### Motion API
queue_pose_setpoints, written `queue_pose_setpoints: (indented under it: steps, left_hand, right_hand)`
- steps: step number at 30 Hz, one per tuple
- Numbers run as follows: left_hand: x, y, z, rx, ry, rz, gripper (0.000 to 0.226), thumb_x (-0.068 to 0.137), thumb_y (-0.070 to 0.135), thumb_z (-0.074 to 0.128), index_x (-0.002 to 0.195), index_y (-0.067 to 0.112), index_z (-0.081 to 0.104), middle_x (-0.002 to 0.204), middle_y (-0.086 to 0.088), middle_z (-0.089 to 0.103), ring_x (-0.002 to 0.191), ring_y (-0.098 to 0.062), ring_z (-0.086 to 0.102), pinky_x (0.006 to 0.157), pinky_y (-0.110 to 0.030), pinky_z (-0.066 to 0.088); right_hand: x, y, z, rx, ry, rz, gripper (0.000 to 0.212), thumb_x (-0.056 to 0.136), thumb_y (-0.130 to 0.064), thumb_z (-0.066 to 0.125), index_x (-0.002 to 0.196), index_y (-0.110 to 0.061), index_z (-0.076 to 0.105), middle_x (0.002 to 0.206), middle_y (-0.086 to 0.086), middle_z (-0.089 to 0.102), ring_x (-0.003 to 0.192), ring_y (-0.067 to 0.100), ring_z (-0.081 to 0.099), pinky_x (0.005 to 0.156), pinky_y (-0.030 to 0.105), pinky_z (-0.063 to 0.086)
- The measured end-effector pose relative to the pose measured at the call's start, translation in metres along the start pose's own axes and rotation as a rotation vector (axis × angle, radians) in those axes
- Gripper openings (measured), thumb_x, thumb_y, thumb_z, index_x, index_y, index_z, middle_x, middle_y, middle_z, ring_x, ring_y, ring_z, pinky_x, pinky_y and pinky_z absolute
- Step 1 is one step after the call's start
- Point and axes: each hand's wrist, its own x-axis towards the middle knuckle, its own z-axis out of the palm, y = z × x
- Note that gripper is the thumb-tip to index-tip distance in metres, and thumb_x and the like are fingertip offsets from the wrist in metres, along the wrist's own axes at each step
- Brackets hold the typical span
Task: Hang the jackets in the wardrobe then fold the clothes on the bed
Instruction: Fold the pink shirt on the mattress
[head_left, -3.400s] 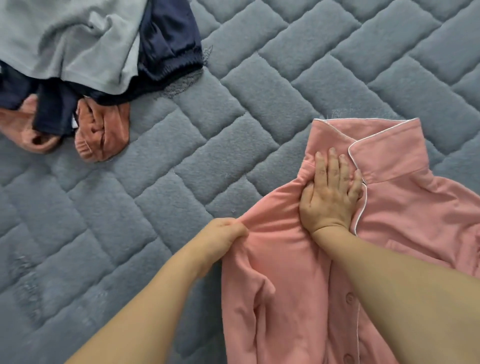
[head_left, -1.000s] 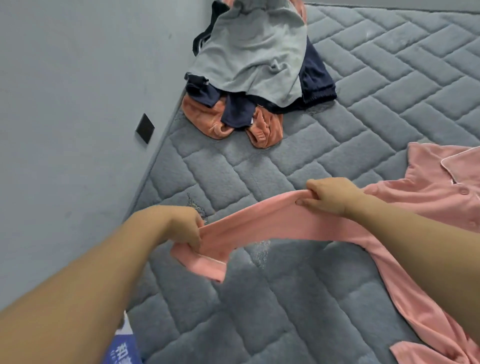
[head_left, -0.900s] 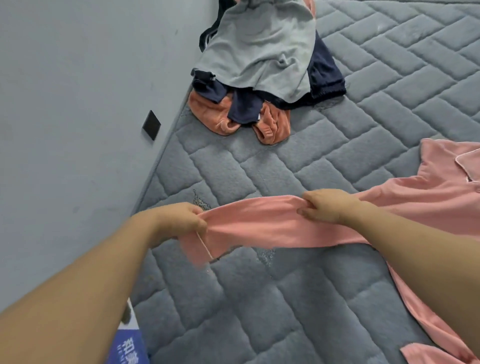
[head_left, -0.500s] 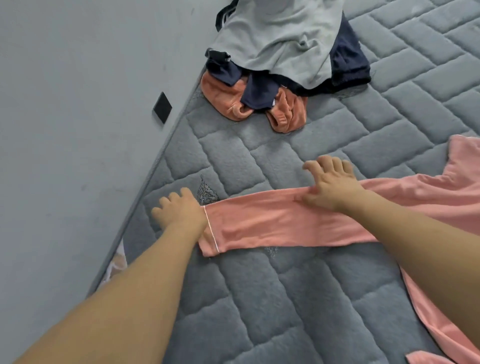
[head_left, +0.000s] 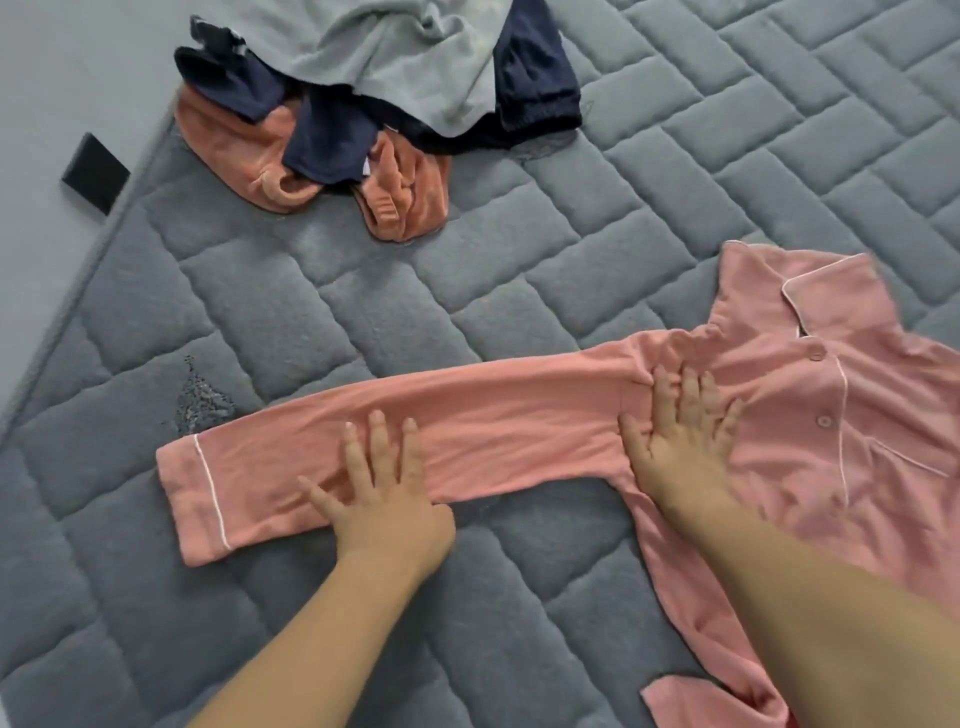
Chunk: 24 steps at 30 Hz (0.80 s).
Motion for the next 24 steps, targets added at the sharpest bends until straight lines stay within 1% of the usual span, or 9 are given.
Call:
queue_pose_setpoints:
  steps: [2,4,8,11,14,17,19,21,24]
  left_hand:
    - [-0.007,0.027,0.010,0.021,0.032,0.227,0.099,0.076,0.045,0.038,0.132,0.045,-0.044,0.136,0.008,-0.059,0.130,-0.027,-0.051,0.094,-0.079,-0.018]
    - [-0.008,0.045,0.020,0.084,-0.041,0.364,0.098,0.073,0.049,0.037,0.128,0.054,-0.044,0.136,0.011,-0.059,0.126,-0.025,-0.055,0.088,-0.079,-0.027]
    - [-0.003,0.049,0.019,0.162,-0.134,0.287,0.093,0.074,0.058,0.035,0.123,0.060,-0.045,0.133,0.014,-0.061,0.126,-0.025,-0.055,0.087,-0.078,-0.028]
    - [-0.014,0.063,0.009,0.280,-0.145,0.175,0.092,0.079,0.055,0.035,0.126,0.057,-0.044,0.134,0.010,-0.059,0.133,-0.027,-0.047,0.093,-0.078,-0.021]
    - [-0.039,0.105,-0.003,0.345,-0.158,0.025,0.089,0.085,0.035,0.037,0.147,0.039,-0.028,0.152,-0.002,-0.042,0.144,-0.030,-0.029,0.101,-0.075,-0.018]
    - [-0.066,0.172,0.000,0.237,-0.020,0.035,0.080,0.088,0.032,0.036,0.154,0.028,-0.009,0.162,-0.002,-0.017,0.148,-0.029,-0.015,0.110,-0.066,-0.009]
    - [-0.080,0.222,0.006,0.145,0.021,0.069,0.077,0.089,0.033,0.035,0.154,0.029,-0.006,0.163,-0.002,-0.010,0.149,-0.028,-0.010,0.116,-0.060,-0.003]
    - [-0.089,0.273,0.010,0.081,-0.050,0.093,0.078,0.089,0.031,0.036,0.155,0.029,-0.007,0.163,-0.003,-0.011,0.149,-0.028,-0.009,0.117,-0.057,-0.001]
    - [-0.088,0.347,0.012,-0.027,-0.070,0.141,0.087,0.085,0.029,0.045,0.154,0.033,-0.006,0.163,-0.001,-0.012,0.149,-0.027,-0.008,0.117,-0.058,0.006]
  right_hand:
    - [0.004,0.003,0.007,0.032,0.047,-0.023,0.082,0.084,-0.061,0.019,0.153,-0.016,0.021,0.160,0.015,0.016,0.149,0.031,0.006,0.117,0.057,-0.005]
    - [0.006,0.006,0.011,0.052,0.082,-0.035,0.081,0.085,-0.059,0.023,0.153,-0.015,0.023,0.159,0.017,0.019,0.148,0.033,0.010,0.117,0.057,-0.003]
    - [0.005,0.007,0.009,0.064,0.073,-0.067,0.081,0.085,-0.060,0.023,0.154,-0.018,0.018,0.160,0.015,0.015,0.149,0.032,0.008,0.116,0.054,-0.009]
    - [0.006,0.011,0.005,0.086,0.024,-0.083,0.083,0.084,-0.064,0.017,0.155,-0.021,0.010,0.162,0.012,0.001,0.149,0.028,-0.007,0.114,0.051,-0.020]
    - [0.009,0.028,-0.007,0.200,-0.103,-0.262,0.076,0.093,-0.060,0.022,0.155,-0.025,-0.005,0.161,0.006,-0.017,0.145,0.022,-0.025,0.109,0.047,-0.030]
    - [0.007,0.081,-0.027,0.332,-0.143,-0.461,0.068,0.098,-0.047,0.036,0.155,-0.030,0.001,0.162,-0.003,-0.013,0.147,0.014,-0.018,0.114,0.039,-0.022]
    - [0.006,0.140,-0.038,0.343,-0.040,-0.403,0.070,0.097,-0.042,0.043,0.155,-0.030,0.006,0.163,-0.005,-0.006,0.148,0.014,-0.011,0.116,0.038,-0.018]
    - [0.002,0.210,-0.043,0.308,0.041,-0.240,0.074,0.095,-0.044,0.044,0.155,-0.027,0.005,0.163,-0.002,-0.006,0.148,0.017,-0.010,0.114,0.039,-0.020]
    - [-0.003,0.315,-0.039,0.250,0.032,-0.027,0.082,0.093,-0.052,0.044,0.155,-0.022,-0.001,0.162,0.003,-0.010,0.148,0.023,-0.014,0.117,0.047,-0.017]
